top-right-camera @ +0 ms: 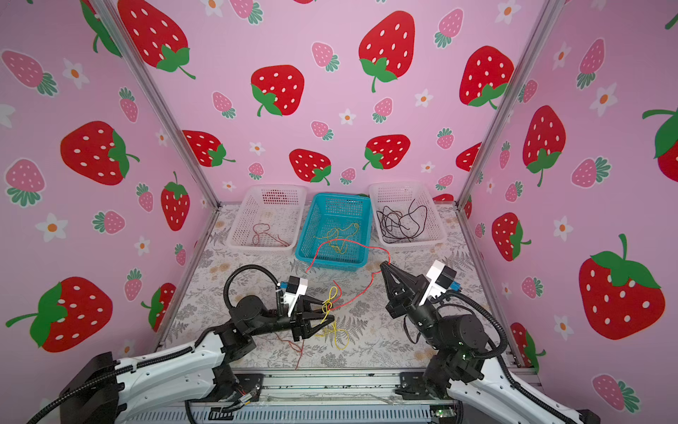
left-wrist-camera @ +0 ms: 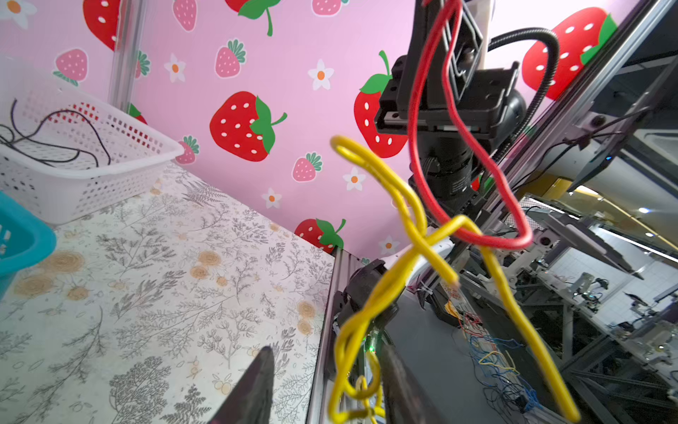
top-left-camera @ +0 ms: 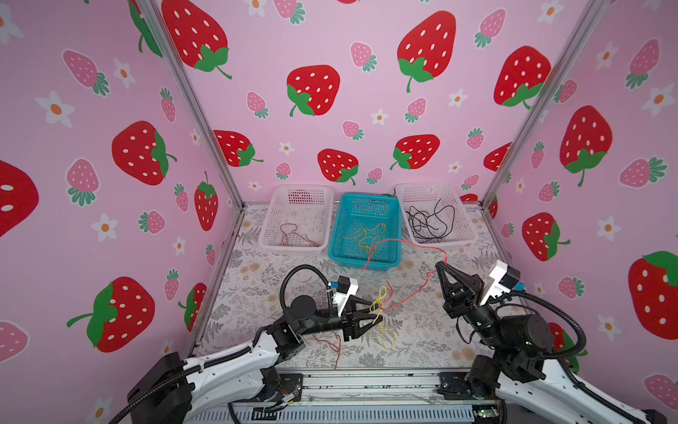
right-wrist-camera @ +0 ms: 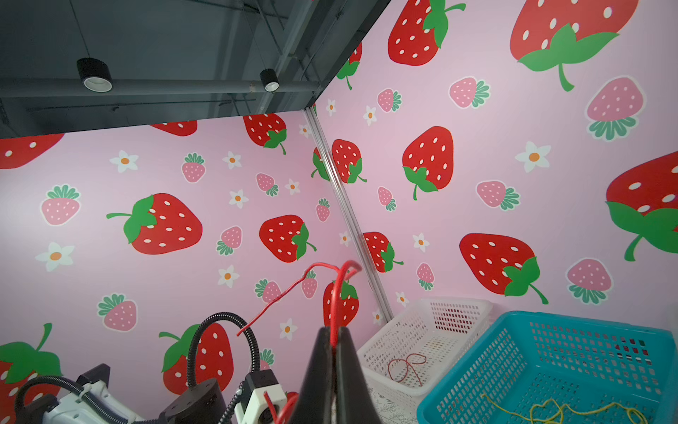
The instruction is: Untangle the cables
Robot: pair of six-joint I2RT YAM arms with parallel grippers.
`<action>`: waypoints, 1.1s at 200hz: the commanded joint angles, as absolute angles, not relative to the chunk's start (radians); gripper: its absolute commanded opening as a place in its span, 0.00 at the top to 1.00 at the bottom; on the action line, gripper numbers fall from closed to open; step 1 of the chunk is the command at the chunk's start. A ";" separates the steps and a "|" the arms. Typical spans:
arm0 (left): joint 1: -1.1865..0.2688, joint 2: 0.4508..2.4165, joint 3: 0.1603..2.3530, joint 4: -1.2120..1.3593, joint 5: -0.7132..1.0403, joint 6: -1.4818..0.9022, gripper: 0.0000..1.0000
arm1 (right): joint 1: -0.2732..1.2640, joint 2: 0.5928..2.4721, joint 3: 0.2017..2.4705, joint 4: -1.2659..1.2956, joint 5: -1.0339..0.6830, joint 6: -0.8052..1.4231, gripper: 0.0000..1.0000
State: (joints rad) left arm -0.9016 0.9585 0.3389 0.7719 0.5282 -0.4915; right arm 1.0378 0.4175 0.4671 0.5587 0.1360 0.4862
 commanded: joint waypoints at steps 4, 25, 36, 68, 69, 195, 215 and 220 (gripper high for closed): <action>-0.906 0.962 0.351 0.824 0.544 -0.482 0.66 | 1.036 0.406 0.477 0.606 0.123 0.514 1.00; -0.905 0.966 0.352 0.825 0.543 -0.483 0.71 | 1.035 0.401 0.471 0.606 0.123 0.517 1.00; -0.906 0.967 0.351 0.828 0.542 -0.484 0.73 | 1.035 0.402 0.469 0.610 0.123 0.521 1.00; -0.905 0.968 0.352 0.839 0.531 -0.486 0.71 | 1.036 0.404 0.459 0.619 0.122 0.524 1.00; -0.905 0.968 0.352 0.839 0.531 -0.486 0.71 | 1.036 0.405 0.458 0.619 0.122 0.524 1.00; -0.905 0.936 0.338 0.799 0.528 -0.453 1.00 | 1.035 0.390 0.450 0.614 0.145 0.525 1.00; -0.905 0.913 0.334 0.733 0.512 -0.432 1.00 | 1.035 0.360 0.460 0.568 0.197 0.514 1.00; -0.905 0.904 0.333 0.710 0.500 -0.425 1.00 | 1.036 0.350 0.462 0.551 0.218 0.510 1.00</action>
